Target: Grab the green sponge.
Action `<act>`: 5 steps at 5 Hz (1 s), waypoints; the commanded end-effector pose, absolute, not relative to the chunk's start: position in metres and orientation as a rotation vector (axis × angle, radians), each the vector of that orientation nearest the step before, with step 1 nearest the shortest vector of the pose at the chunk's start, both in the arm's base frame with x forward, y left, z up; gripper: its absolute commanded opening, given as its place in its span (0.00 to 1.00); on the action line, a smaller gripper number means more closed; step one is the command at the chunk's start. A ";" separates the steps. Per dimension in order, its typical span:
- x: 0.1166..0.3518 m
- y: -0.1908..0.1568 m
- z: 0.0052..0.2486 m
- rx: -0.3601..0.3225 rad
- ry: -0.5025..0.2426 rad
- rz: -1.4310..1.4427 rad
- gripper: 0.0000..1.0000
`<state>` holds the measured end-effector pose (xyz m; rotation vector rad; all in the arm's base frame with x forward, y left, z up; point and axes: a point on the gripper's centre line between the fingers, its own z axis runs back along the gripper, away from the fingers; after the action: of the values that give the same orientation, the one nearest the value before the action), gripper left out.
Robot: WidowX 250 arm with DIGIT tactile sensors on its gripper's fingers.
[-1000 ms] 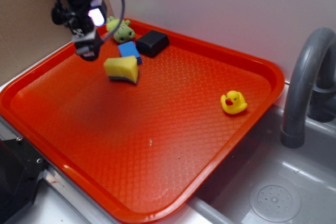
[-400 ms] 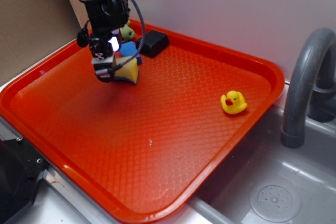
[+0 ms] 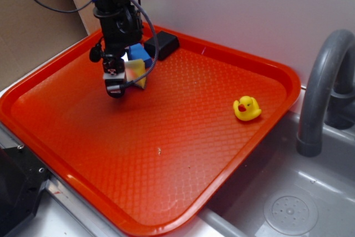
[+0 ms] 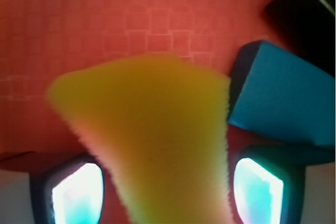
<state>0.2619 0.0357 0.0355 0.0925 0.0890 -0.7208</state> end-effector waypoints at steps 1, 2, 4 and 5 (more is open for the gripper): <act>0.261 0.013 0.036 0.083 0.046 -0.778 0.00; 0.261 0.007 0.043 0.077 0.039 -0.759 0.00; 0.250 0.002 0.107 0.106 0.102 -0.468 0.00; 0.237 0.007 0.151 0.045 0.106 -0.262 0.00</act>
<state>0.2301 0.0070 0.1376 0.0374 0.1643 -0.2754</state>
